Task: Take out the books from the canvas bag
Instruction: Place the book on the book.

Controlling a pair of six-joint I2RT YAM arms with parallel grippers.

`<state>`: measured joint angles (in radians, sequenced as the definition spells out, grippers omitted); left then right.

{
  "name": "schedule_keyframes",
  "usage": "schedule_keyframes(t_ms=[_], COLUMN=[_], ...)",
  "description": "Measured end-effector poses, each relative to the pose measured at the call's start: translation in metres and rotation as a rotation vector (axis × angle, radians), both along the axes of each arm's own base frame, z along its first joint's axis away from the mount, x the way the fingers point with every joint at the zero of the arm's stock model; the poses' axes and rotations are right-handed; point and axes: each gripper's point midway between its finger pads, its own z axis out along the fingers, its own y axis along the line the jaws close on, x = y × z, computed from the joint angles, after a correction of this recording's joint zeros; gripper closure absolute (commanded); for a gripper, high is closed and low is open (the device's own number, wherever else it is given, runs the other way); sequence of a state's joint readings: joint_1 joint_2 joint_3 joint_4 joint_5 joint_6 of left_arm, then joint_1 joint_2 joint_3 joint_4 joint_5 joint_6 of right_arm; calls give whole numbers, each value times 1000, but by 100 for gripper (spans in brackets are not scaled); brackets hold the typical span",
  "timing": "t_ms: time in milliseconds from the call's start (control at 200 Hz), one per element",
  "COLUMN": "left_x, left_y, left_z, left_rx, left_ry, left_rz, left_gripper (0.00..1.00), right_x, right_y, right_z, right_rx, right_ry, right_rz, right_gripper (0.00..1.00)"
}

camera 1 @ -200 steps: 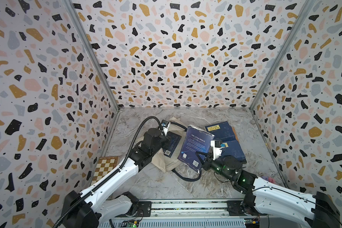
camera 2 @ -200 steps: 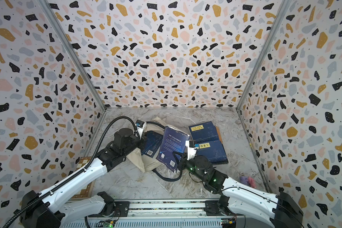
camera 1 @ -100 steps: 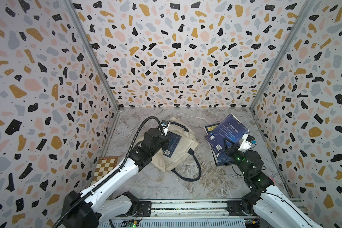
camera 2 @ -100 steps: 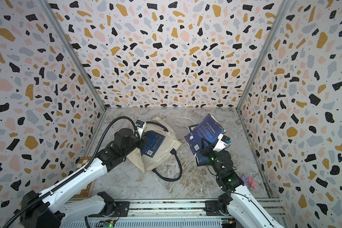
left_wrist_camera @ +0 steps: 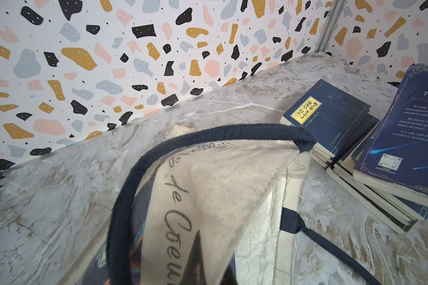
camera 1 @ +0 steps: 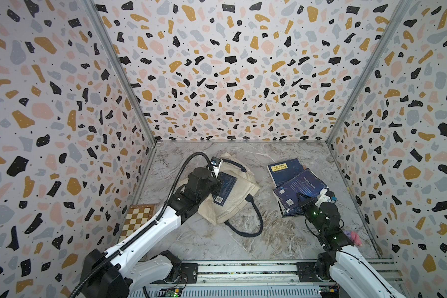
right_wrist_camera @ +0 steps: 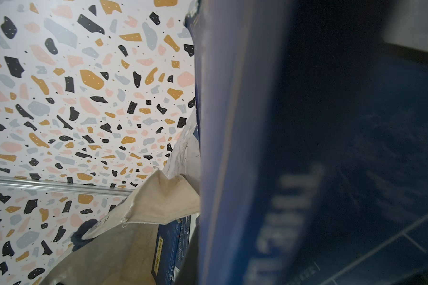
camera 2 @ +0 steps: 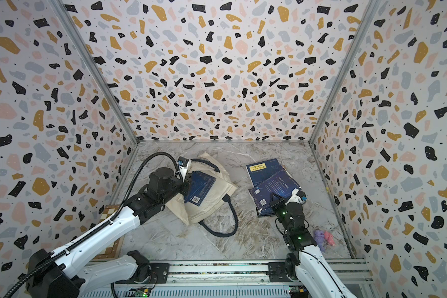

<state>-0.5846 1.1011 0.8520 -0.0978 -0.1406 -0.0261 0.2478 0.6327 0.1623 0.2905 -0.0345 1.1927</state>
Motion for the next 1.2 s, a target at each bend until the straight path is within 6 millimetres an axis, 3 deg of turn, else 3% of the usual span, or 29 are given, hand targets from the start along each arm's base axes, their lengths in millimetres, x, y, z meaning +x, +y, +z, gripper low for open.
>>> schedule_keyframes(t_ms=[320, 511, 681, 891, 1201], left_x=[0, 0, 0, 0, 1], left_y=[0, 0, 0, 0, 0], left_z=[3, 3, 3, 3, 2], left_rx=[-2, -1, -1, 0, 1], left_ry=[-3, -2, -1, -1, 2], left_rz=[0, 0, 0, 0, 0], left_gripper=[100, 100, 100, 100, 100], right_x=[-9, -10, -9, -11, -12], right_y=[-10, -18, -25, -26, -22], right_z=[-34, -41, -44, -64, -52], right_rx=[133, 205, 249, 233, 203], right_ry=[95, 116, 130, 205, 212], right_rz=[-99, -170, -226, -244, -206], right_gripper=[100, 100, 82, 65, 37])
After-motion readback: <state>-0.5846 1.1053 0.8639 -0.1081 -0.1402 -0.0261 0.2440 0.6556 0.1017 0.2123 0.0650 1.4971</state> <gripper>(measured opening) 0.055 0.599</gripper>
